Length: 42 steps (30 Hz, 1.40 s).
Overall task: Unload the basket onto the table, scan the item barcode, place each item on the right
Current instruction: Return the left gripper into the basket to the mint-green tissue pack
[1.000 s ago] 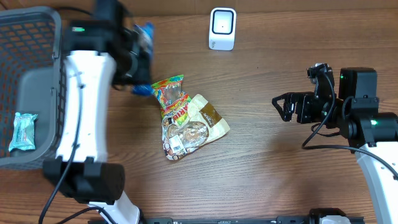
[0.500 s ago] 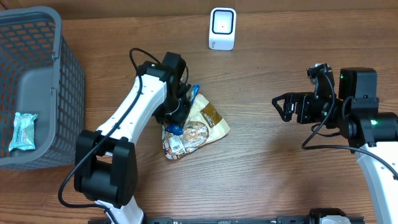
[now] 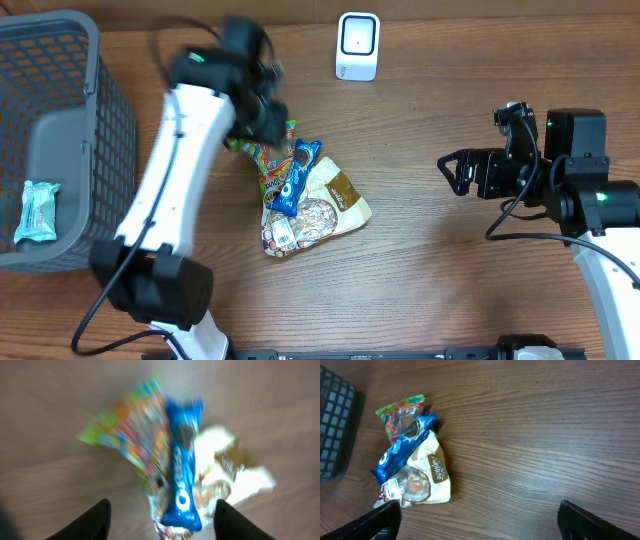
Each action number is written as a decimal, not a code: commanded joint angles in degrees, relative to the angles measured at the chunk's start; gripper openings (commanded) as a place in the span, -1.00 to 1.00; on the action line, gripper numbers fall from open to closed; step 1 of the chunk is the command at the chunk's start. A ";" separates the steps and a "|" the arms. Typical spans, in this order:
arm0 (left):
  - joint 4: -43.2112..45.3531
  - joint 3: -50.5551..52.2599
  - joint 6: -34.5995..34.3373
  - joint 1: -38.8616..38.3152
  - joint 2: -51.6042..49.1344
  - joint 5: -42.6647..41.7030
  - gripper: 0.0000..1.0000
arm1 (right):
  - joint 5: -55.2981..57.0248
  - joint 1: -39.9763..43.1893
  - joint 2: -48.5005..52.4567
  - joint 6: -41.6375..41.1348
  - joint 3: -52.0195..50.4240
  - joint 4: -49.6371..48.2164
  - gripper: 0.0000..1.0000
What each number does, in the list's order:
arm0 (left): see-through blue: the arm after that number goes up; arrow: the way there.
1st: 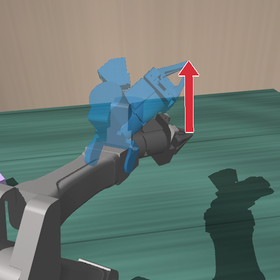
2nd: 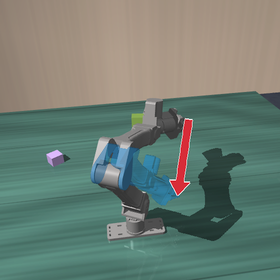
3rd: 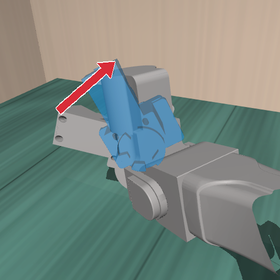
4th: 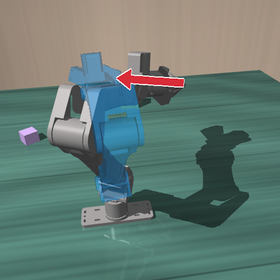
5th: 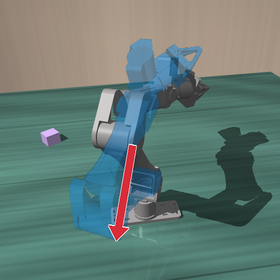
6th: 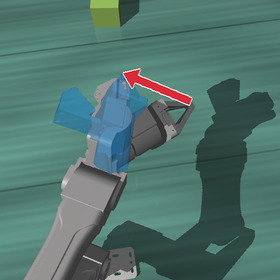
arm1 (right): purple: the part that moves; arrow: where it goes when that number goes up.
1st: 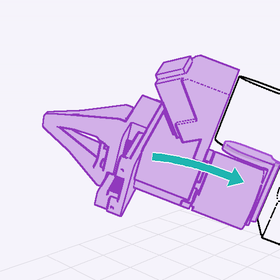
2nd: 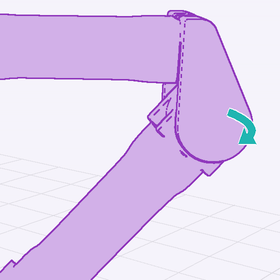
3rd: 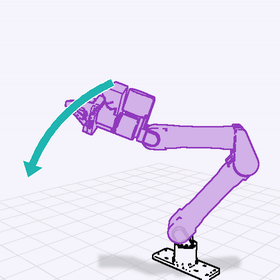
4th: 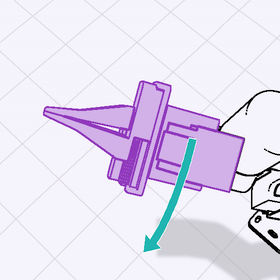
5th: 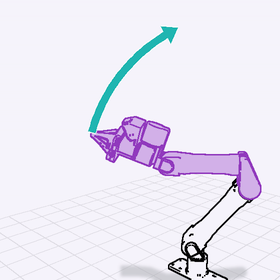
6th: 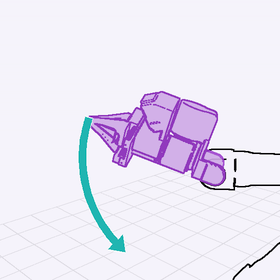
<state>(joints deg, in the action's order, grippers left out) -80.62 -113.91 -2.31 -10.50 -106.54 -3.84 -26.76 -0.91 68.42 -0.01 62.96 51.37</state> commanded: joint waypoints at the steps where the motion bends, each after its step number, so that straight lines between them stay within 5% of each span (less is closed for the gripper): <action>1: -2.62 -12.39 -2.43 6.14 0.52 5.01 0.30 | -0.33 -0.48 -0.13 0.07 1.55 0.15 1.00; 5: -5.62 -21.86 -2.43 16.11 0.52 10.75 0.46 | -0.33 -0.48 -0.13 0.28 1.55 0.42 1.00; 9: -7.39 -23.02 -2.45 28.20 0.42 13.68 0.41 | -0.33 -0.48 -0.13 0.31 1.55 0.26 1.00; 19: -1.31 -6.54 -4.37 49.88 -1.09 13.38 0.40 | -0.31 -0.48 -0.13 0.50 1.53 -0.74 1.00; 22: 4.66 1.55 -4.37 52.74 -1.09 13.18 0.43 | -0.33 -0.48 -0.13 0.50 1.53 -0.72 1.00; 27: 16.81 14.21 -5.66 54.97 -1.09 12.81 0.99 | -0.33 -0.48 -0.13 0.50 1.53 -0.76 1.00; 42: 46.45 34.34 5.73 55.01 -1.09 13.44 1.00 | -0.33 -0.48 -0.13 0.48 1.53 -0.68 1.00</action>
<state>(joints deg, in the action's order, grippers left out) -36.45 -82.24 -1.02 44.51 -107.42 9.08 -26.76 -0.91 68.42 0.08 62.96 51.00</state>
